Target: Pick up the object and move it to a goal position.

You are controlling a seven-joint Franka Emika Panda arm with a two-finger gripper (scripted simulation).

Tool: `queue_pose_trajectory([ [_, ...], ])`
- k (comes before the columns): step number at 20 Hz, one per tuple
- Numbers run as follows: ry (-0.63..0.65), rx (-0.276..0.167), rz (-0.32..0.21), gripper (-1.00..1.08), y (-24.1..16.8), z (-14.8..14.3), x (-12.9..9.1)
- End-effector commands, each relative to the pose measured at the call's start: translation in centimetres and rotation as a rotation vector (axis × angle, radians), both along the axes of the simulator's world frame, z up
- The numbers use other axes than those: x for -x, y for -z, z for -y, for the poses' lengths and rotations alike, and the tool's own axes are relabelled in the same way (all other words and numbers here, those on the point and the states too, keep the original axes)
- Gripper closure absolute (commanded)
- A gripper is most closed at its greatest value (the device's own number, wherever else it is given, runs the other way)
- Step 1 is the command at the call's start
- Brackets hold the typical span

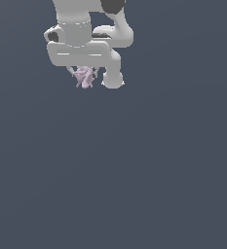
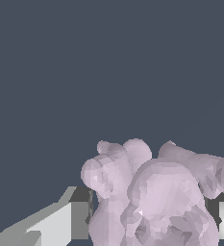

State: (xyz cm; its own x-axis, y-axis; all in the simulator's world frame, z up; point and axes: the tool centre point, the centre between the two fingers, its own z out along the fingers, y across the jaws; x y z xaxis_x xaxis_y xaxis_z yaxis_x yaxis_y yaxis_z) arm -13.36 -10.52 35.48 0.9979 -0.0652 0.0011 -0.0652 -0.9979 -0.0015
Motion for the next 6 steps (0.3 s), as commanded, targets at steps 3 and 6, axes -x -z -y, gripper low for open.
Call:
queue_pose_trajectory([
  [3,-0.001,0.000,-0.001,1.08,-1.03,0.53,0.65],
  [6,-0.001,0.001,-0.001,1.08,-1.16,0.58,0.63],
])
